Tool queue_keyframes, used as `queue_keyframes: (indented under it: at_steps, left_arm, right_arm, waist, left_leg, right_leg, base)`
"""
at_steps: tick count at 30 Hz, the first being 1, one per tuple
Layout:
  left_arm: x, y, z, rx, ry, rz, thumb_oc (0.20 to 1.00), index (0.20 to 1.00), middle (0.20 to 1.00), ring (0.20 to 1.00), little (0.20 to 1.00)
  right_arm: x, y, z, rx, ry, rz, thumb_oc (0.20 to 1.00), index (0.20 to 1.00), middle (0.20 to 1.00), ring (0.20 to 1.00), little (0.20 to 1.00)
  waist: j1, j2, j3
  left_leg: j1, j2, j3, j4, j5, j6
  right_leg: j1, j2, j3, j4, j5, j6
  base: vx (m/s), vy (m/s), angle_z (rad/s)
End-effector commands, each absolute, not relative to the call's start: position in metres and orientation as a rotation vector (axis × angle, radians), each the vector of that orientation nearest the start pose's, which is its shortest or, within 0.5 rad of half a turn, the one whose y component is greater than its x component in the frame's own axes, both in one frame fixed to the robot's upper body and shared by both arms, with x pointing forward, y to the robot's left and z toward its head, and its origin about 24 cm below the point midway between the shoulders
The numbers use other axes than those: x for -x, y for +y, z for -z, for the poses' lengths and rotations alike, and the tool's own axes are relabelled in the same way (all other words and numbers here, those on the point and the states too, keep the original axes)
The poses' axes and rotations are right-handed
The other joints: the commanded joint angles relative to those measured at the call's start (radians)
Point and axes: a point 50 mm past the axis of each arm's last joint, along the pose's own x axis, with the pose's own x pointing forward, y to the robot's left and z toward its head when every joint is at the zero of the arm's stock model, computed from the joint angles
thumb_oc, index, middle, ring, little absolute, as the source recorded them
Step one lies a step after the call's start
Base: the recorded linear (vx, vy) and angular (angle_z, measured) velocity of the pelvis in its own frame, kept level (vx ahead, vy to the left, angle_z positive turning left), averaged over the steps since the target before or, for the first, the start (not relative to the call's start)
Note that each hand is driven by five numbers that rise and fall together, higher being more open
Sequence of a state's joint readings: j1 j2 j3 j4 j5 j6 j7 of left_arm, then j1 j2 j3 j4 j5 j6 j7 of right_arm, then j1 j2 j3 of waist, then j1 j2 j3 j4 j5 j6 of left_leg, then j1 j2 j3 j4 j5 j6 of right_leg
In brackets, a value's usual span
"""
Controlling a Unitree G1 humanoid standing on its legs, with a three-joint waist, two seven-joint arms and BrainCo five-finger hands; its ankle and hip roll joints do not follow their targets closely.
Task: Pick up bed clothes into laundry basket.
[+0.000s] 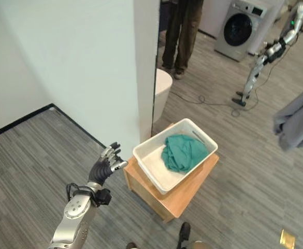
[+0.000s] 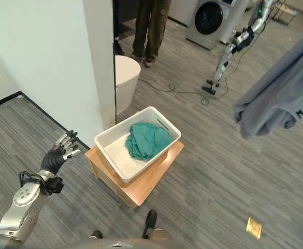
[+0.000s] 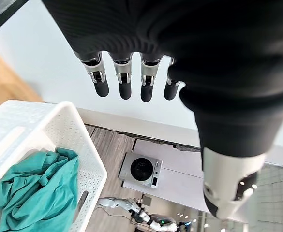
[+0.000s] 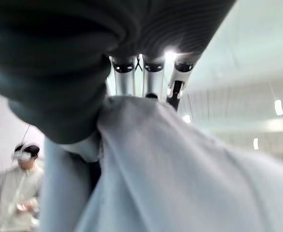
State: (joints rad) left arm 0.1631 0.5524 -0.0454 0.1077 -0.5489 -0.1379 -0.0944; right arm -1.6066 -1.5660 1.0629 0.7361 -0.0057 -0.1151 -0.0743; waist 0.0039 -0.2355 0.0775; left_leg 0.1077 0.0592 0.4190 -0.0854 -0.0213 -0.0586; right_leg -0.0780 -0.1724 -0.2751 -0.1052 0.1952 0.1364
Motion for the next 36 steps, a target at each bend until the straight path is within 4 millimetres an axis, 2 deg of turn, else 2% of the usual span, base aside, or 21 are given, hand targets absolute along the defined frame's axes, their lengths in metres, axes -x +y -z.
queue_keyframes:
  at_steps: [1,2,6,11,14,16,18,19,20,23,24,25,27,30,36]
  left_arm:
    - [-0.214,0.253,-0.040,0.036,0.063,0.076,1.000,1.000,1.000,1.000,1.000]
    - [-0.212,0.255,-0.039,0.025,0.076,0.082,1.000,1.000,1.000,1.000,1.000]
    - [-0.208,0.260,-0.038,-0.004,0.093,0.077,1.000,1.000,1.000,1.000,1.000]
    - [-0.208,0.260,-0.036,-0.003,0.095,0.068,1.000,1.000,1.000,1.000,1.000]
    - [-0.209,0.261,-0.035,0.009,0.083,0.042,1.000,1.000,1.000,1.000,1.000]
    - [-0.209,0.260,-0.035,0.011,0.081,0.040,1.000,1.000,1.000,1.000,1.000]
    - [-0.211,0.256,-0.034,0.030,0.076,0.036,1.000,1.000,1.000,1.000,1.000]
    - [-0.212,0.252,-0.033,0.047,0.071,0.037,1.000,1.000,1.000,1.000,1.000]
    - [-0.212,0.252,-0.033,0.047,0.071,0.038,1.000,1.000,1.000,1.000,1.000]
    - [-0.215,0.248,-0.033,0.061,0.060,0.038,1.000,1.000,1.000,1.000,1.000]
    - [-0.215,0.248,-0.033,0.060,0.060,0.038,1.000,1.000,1.000,1.000,1.000]
    - [-0.216,0.246,-0.032,0.071,0.057,0.036,1.000,1.000,1.000,1.000,1.000]
    - [-0.214,0.246,-0.031,0.070,0.062,0.032,1.000,1.000,1.000,1.000,1.000]
    - [-0.214,0.247,-0.031,0.066,0.064,0.028,1.000,1.000,1.000,1.000,1.000]
    - [-0.215,0.244,-0.030,0.062,0.069,0.042,1.000,1.000,1.000,1.000,1.000]
  right_arm:
    - [-0.219,-0.357,-0.520,1.560,-0.487,1.015,0.200,0.200,0.200,0.200,0.200]
    - [-0.219,-0.351,-0.527,1.564,-0.507,1.043,0.200,0.200,0.200,0.200,0.200]
    - [-0.224,-0.346,-0.531,1.576,-0.505,1.051,0.200,0.200,0.200,0.200,0.200]
    - [-0.236,-0.328,-0.530,1.617,-0.551,0.969,0.200,0.200,0.200,0.200,0.200]
    - [-0.256,-0.295,-0.518,1.736,-0.619,0.801,0.200,0.200,0.200,0.200,0.200]
    - [-0.259,-0.289,-0.516,1.755,-0.632,0.768,0.200,0.200,0.200,0.200,0.200]
    - [-0.265,-0.276,-0.509,1.789,-0.667,0.691,0.200,0.200,0.200,0.200,0.200]
    - [-0.269,-0.261,-0.503,1.814,-0.708,0.616,0.200,0.200,0.200,0.200,0.200]
    - [-0.269,-0.261,-0.503,1.814,-0.708,0.616,0.200,0.200,0.200,0.200,0.200]
    - [-0.275,-0.236,-0.490,1.851,-0.770,0.474,0.200,0.200,0.200,0.200,0.200]
    - [-0.275,-0.236,-0.490,1.850,-0.769,0.473,0.200,0.200,0.200,0.200,0.200]
    - [-0.277,-0.223,-0.481,1.845,-0.813,0.388,0.200,0.200,0.200,0.200,0.200]
    - [-0.278,-0.215,-0.470,1.837,-0.832,0.317,0.200,0.200,0.200,0.200,0.200]
    - [-0.278,-0.211,-0.464,1.833,-0.844,0.280,0.200,0.200,0.200,0.200,0.200]
    - [-0.283,-0.220,-0.459,1.811,-0.799,0.281,0.200,0.200,0.200,0.200,0.200]
  waist:
    - [-0.021,0.002,0.026]
    - [-0.022,-0.014,0.018]
    - [-0.021,-0.032,0.001]
    - [-0.004,-0.028,0.000]
    - [0.020,-0.011,0.015]
    - [0.025,-0.006,0.018]
    - [0.036,0.011,0.028]
    - [0.048,0.029,0.039]
    - [0.049,0.029,0.040]
    - [0.061,0.049,0.055]
    - [0.060,0.048,0.055]
    - [0.064,0.053,0.064]
    - [0.064,0.050,0.071]
    - [0.068,0.044,0.082]
    - [0.077,0.035,0.107]
  left_leg:
    - [-0.046,0.029,-0.028,-0.002,0.053,-0.042]
    - [-0.048,0.029,-0.033,-0.002,0.054,-0.043]
    - [-0.059,0.027,-0.051,-0.002,0.055,-0.044]
    - [-0.065,0.026,-0.062,-0.002,0.056,-0.044]
    - [-0.070,0.022,-0.068,-0.002,0.056,-0.039]
    - [-0.070,0.022,-0.068,-0.002,0.055,-0.038]
    - [-0.070,0.021,-0.069,-0.002,0.054,-0.037]
    - [-0.072,0.020,-0.070,-0.002,0.055,-0.035]
    - [-0.072,0.020,-0.069,-0.002,0.055,-0.036]
    - [-0.078,0.020,-0.071,-0.002,0.057,-0.035]
    - [-0.078,0.020,-0.071,-0.002,0.057,-0.035]
    - [-0.082,0.020,-0.074,-0.002,0.058,-0.035]
    - [-0.086,0.019,-0.075,-0.002,0.059,-0.034]
    - [-0.094,0.019,-0.075,-0.002,0.061,-0.033]
    - [-0.112,0.018,-0.079,-0.002,0.066,-0.033]
  right_leg:
    - [0.139,-0.083,-0.029,0.048,-0.036,0.106]
    - [0.143,-0.082,-0.034,0.045,-0.034,0.107]
    - [0.152,-0.081,-0.049,0.037,-0.033,0.109]
    - [0.157,-0.080,-0.061,0.032,-0.033,0.108]
    - [0.156,-0.084,-0.066,0.037,-0.031,0.107]
    - [0.156,-0.085,-0.068,0.038,-0.031,0.106]
    - [0.155,-0.087,-0.068,0.039,-0.033,0.105]
    - [0.154,-0.089,-0.068,0.039,-0.035,0.104]
    - [0.154,-0.089,-0.068,0.039,-0.035,0.104]
    - [0.148,-0.090,-0.068,0.039,-0.040,0.100]
    - [0.148,-0.091,-0.068,0.039,-0.040,0.100]
    - [0.147,-0.091,-0.070,0.035,-0.042,0.098]
    - [0.144,-0.091,-0.074,0.033,-0.044,0.096]
    - [0.138,-0.092,-0.077,0.031,-0.044,0.097]
    - [0.124,-0.094,-0.081,0.035,-0.039,0.096]
  base:
    - [0.04,-0.001,0.29]
    - [0.04,-0.002,0.36]
    - [0.02,-0.004,0.05]
    - [0.00,0.002,0.04]
    - [-0.02,0.015,0.16]
    - [-0.01,0.006,0.02]
    - [-0.02,0.012,-0.01]
    - [0.00,0.000,0.00]
    - [0.00,0.000,0.00]
    - [0.00,0.000,0.00]
    - [0.00,0.000,0.00]
    - [0.00,0.000,0.00]
    - [-0.02,-0.002,0.00]
    - [-0.03,-0.005,-0.01]
    - [-0.03,-0.002,0.00]
